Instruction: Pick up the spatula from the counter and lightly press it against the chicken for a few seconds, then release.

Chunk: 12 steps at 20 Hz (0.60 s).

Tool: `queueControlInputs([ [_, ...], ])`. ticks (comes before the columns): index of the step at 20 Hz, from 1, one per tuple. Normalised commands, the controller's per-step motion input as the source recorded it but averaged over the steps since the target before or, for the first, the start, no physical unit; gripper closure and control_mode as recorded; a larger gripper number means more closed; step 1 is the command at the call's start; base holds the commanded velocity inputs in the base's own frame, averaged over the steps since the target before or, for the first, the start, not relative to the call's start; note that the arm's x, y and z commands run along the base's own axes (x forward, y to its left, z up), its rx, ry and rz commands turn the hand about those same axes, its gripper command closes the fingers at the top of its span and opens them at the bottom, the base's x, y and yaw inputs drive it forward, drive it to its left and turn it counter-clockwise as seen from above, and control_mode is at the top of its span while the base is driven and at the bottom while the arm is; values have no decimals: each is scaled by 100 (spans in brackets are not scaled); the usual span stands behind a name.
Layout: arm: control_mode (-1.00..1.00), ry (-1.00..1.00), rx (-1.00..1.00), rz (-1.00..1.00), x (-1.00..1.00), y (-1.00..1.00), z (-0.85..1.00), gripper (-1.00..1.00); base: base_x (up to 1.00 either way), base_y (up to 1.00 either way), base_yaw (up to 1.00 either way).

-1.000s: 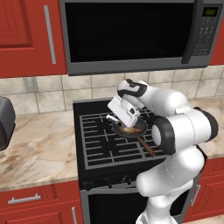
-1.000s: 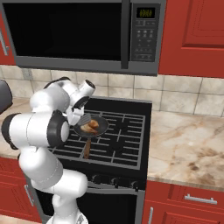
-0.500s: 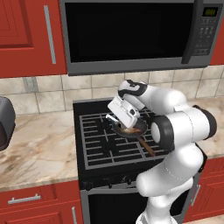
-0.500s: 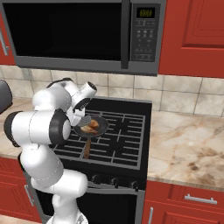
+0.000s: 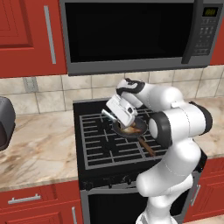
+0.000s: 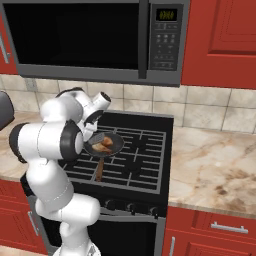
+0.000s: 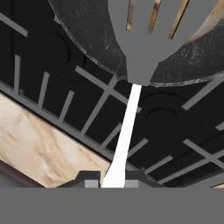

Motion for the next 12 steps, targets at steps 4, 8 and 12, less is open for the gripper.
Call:
queueControlInputs([
  [4, -100, 0, 0, 0, 10, -12, -8, 100, 0, 0, 0],
  [8, -100, 0, 0, 0, 2, -10, -8, 100, 0, 0, 0],
  [12, -100, 0, 0, 0, 0, -10, -7, 100, 0, 0, 0],
])
